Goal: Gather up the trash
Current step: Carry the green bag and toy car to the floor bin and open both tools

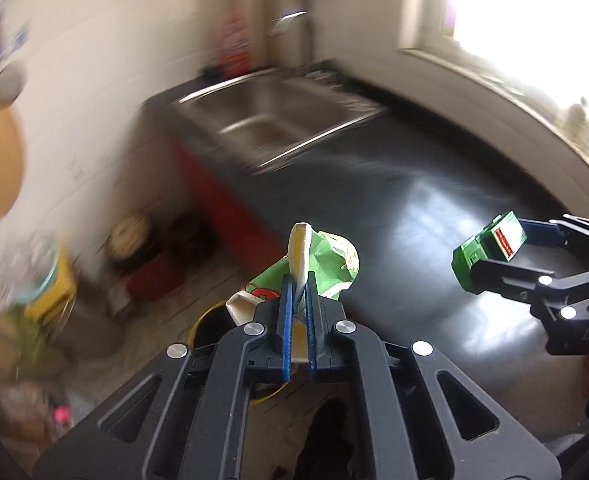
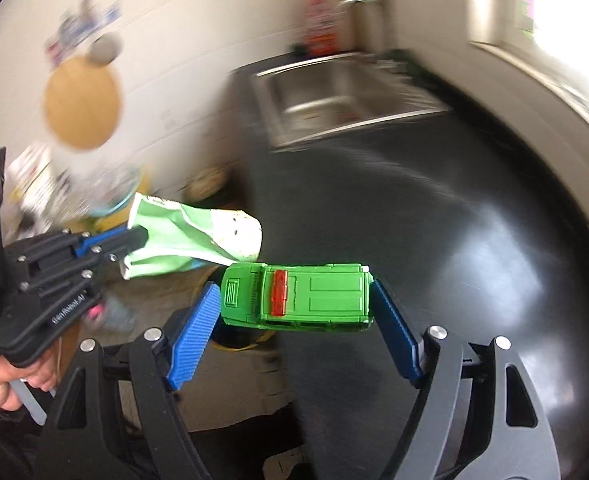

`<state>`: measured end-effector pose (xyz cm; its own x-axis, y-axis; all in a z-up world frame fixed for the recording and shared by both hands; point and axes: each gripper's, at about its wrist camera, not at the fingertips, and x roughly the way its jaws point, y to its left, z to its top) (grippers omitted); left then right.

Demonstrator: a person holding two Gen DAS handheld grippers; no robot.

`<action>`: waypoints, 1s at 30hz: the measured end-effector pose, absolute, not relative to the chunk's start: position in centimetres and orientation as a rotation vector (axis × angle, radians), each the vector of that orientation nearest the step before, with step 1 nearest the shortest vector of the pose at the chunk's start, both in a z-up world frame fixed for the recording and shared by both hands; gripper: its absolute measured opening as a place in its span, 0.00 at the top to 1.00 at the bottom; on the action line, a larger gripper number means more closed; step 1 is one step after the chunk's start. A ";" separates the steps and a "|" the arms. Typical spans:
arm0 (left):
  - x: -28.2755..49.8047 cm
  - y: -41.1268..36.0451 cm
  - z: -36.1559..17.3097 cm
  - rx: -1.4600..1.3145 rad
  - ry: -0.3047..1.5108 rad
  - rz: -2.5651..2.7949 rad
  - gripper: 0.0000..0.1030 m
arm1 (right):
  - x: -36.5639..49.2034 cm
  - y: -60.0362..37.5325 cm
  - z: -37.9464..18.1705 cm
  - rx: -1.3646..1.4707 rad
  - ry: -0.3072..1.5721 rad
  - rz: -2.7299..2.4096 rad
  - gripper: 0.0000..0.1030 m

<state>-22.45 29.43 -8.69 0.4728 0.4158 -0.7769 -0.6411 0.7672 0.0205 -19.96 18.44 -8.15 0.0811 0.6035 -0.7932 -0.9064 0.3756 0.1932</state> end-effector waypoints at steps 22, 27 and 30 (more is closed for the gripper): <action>-29.2 42.8 -21.8 -0.573 0.999 0.807 0.95 | -27.7 36.2 -19.6 -0.740 1.072 1.368 0.27; -28.5 44.2 -23.4 -0.587 1.011 0.791 0.95 | -27.2 37.1 -20.2 -0.749 1.072 1.365 0.27; -28.1 44.5 -24.3 -0.586 1.026 0.779 0.94 | -26.9 37.6 -20.5 -0.758 1.061 1.360 0.19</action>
<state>-28.06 44.49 -24.26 0.2999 0.2902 -0.9088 -0.7972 0.5994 -0.0717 -26.85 37.60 -20.46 -0.0964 0.3899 -0.9158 -0.9830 0.1071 0.1491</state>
